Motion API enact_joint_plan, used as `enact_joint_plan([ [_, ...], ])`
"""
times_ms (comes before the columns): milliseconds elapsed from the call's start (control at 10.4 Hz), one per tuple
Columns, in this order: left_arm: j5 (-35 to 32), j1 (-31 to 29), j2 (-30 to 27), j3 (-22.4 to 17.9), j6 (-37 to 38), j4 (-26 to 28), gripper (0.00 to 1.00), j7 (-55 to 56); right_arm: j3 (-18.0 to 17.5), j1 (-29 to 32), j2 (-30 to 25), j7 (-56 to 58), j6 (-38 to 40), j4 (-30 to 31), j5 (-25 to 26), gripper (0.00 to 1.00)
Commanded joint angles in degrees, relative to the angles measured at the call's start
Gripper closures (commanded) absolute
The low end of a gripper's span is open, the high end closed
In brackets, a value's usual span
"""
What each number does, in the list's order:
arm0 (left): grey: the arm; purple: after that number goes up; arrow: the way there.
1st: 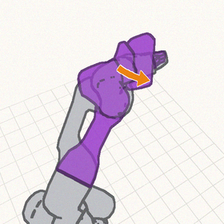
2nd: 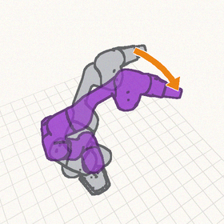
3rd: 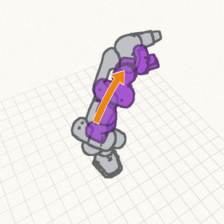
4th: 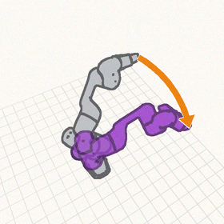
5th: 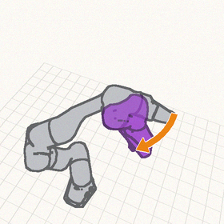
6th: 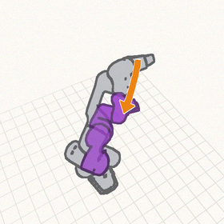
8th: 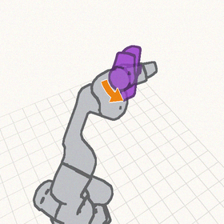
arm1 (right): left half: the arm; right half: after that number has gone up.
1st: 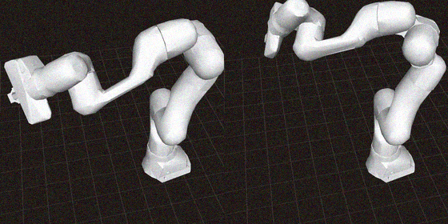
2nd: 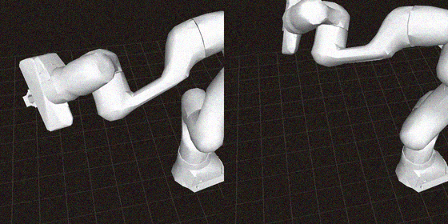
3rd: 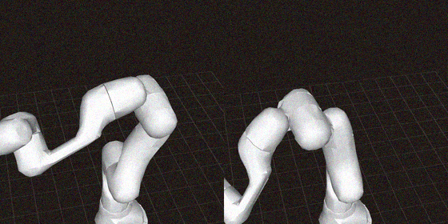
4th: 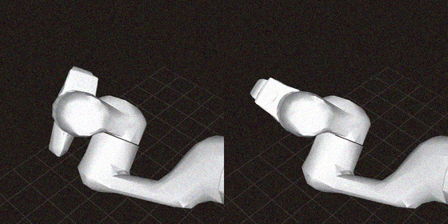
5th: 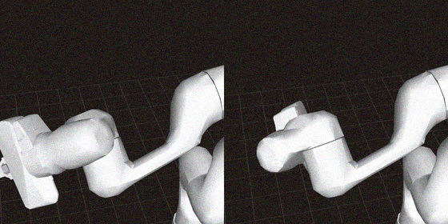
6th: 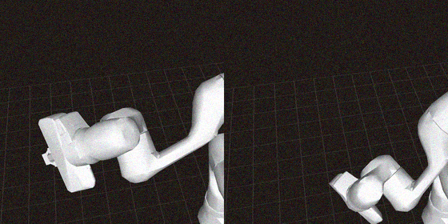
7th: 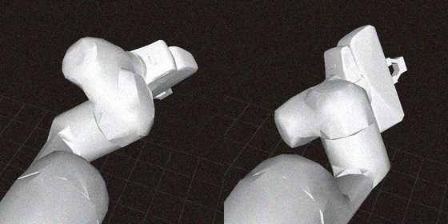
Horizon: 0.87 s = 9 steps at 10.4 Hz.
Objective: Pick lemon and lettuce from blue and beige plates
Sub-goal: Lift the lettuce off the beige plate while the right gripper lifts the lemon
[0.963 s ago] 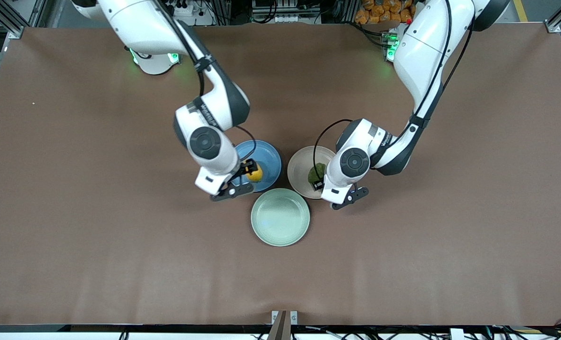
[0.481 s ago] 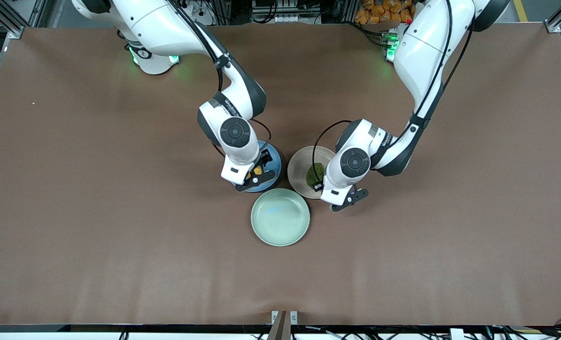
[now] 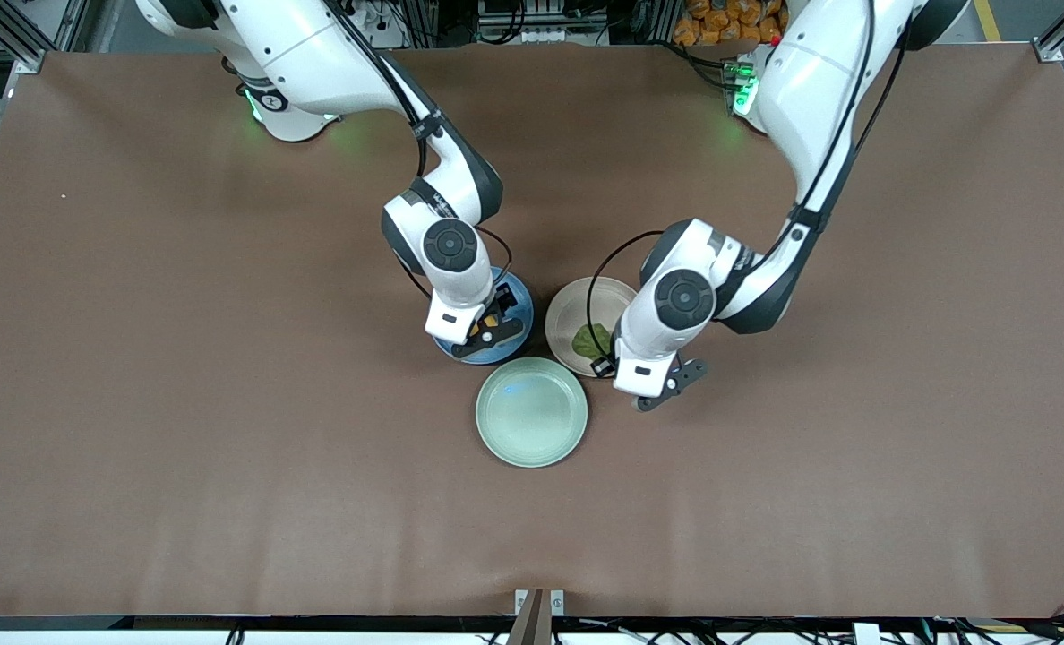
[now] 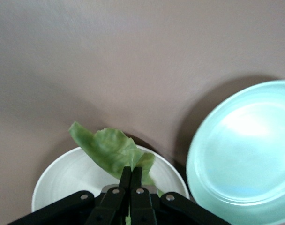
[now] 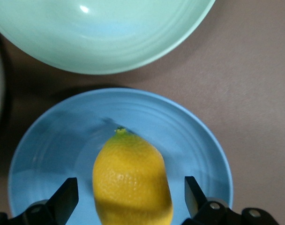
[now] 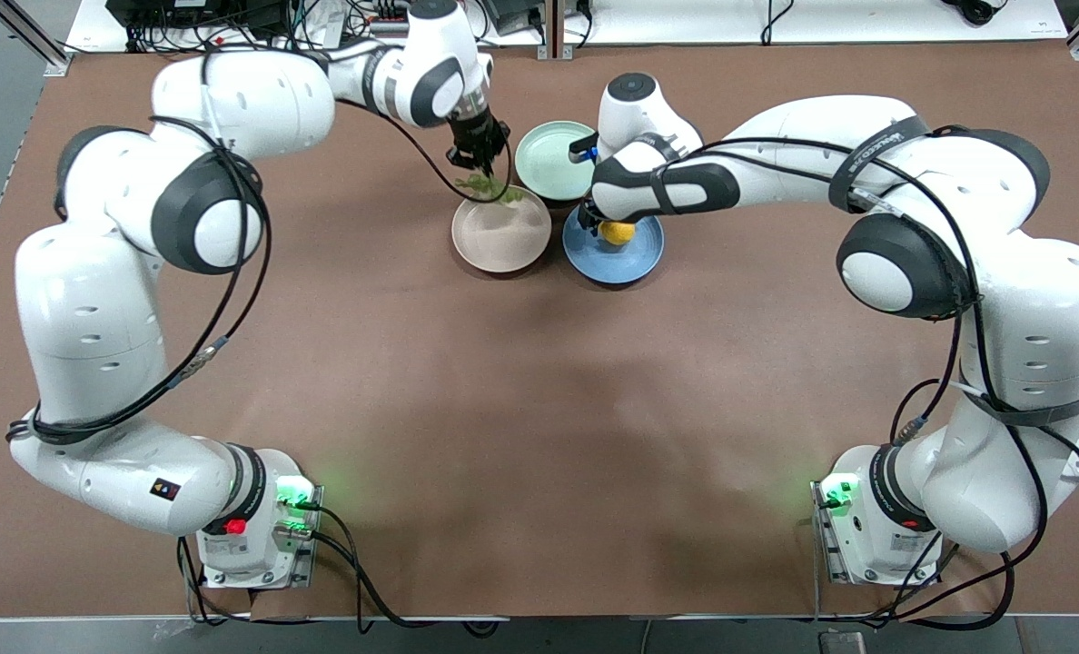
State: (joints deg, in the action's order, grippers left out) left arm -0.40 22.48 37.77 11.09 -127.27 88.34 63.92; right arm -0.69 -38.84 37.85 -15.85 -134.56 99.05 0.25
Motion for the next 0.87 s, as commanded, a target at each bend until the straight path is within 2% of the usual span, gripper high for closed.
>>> enact_joint_plan([
  [0, -3.6, -3.9, -7.1, -0.5, 6.2, 1.1, 1.00, -3.5, -0.2, -0.6, 1.6, -3.7, -2.5, 0.2, 3.1, 0.00],
  [96, -3.6, -6.3, -8.5, -0.5, 8.3, 1.2, 1.00, -7.8, -0.3, -0.5, 1.8, -3.7, -2.5, 0.2, 3.1, 0.05],
  [385, -3.7, -14.8, -8.4, -0.6, 10.2, 1.5, 1.00, -22.7, -0.4, -0.5, 1.6, -3.7, -1.9, -0.1, 3.1, 0.70],
  [481, -3.7, -17.4, -7.4, -0.6, 10.3, 1.9, 1.00, -26.9, -0.4, -0.5, 1.1, -3.6, -1.5, -0.2, 3.0, 0.79],
  [674, -5.0, -20.4, -2.8, -0.8, 10.2, 1.8, 1.00, -29.7, -0.5, -0.3, -0.2, -3.5, 0.8, -1.0, 2.4, 0.89],
  [770, -8.8, -21.8, -1.7, -0.7, 10.2, 1.8, 1.00, -30.0, -0.5, 0.3, -1.3, -3.3, 3.4, -1.7, 2.2, 0.90],
])
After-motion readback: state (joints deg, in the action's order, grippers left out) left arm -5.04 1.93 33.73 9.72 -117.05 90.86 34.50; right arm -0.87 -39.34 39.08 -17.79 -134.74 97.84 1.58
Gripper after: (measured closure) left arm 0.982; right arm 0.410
